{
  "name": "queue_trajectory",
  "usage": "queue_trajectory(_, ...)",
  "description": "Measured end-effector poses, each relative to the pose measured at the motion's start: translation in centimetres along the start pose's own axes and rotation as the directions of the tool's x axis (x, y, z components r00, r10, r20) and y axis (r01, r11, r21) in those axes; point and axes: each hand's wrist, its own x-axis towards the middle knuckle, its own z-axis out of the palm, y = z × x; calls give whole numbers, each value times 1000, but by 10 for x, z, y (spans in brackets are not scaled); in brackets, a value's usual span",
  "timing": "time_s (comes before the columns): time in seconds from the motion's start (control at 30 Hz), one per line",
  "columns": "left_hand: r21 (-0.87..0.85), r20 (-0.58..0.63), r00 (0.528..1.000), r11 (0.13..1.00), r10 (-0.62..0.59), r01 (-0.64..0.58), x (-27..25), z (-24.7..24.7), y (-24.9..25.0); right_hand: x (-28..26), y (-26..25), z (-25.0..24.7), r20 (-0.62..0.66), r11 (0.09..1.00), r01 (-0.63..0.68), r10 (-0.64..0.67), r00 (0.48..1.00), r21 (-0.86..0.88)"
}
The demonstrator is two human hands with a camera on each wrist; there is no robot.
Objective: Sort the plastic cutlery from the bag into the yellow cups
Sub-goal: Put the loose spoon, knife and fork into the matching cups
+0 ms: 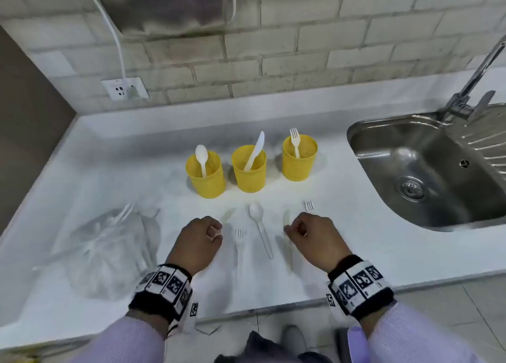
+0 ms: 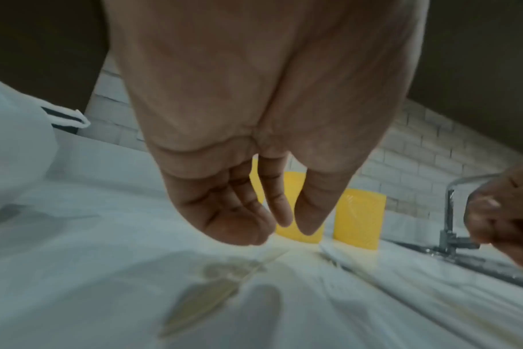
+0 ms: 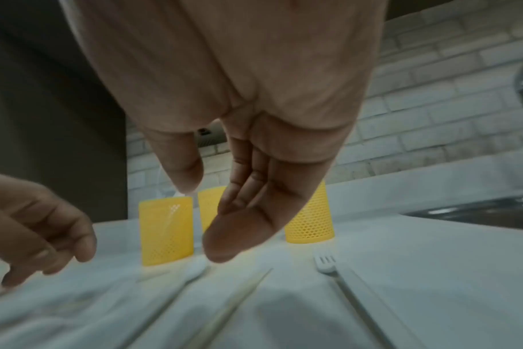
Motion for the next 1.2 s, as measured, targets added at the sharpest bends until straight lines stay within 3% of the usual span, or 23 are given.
queue_trajectory(0.13, 168, -11, 998, 984, -59, 60, 15, 8, -6, 21, -5, 2, 33, 972, -27, 36, 999, -234)
queue_trajectory(0.3, 245, -58, 991, 961, -119, 129, 19, 18, -7, 28, -5, 6, 102, 931, -2, 42, 994, -364)
queue_trajectory(0.63, 284, -70, 973, 930, -220, 231, 17, 27, -1, 35, 0, 11, 279, 906, 31, 97, 955, -422)
queue_trajectory(1.2, 116, -65, 969, 962, -240, 246, 11, 19, 4, 42, -3, 18, 291, 907, 81, 48, 955, -414)
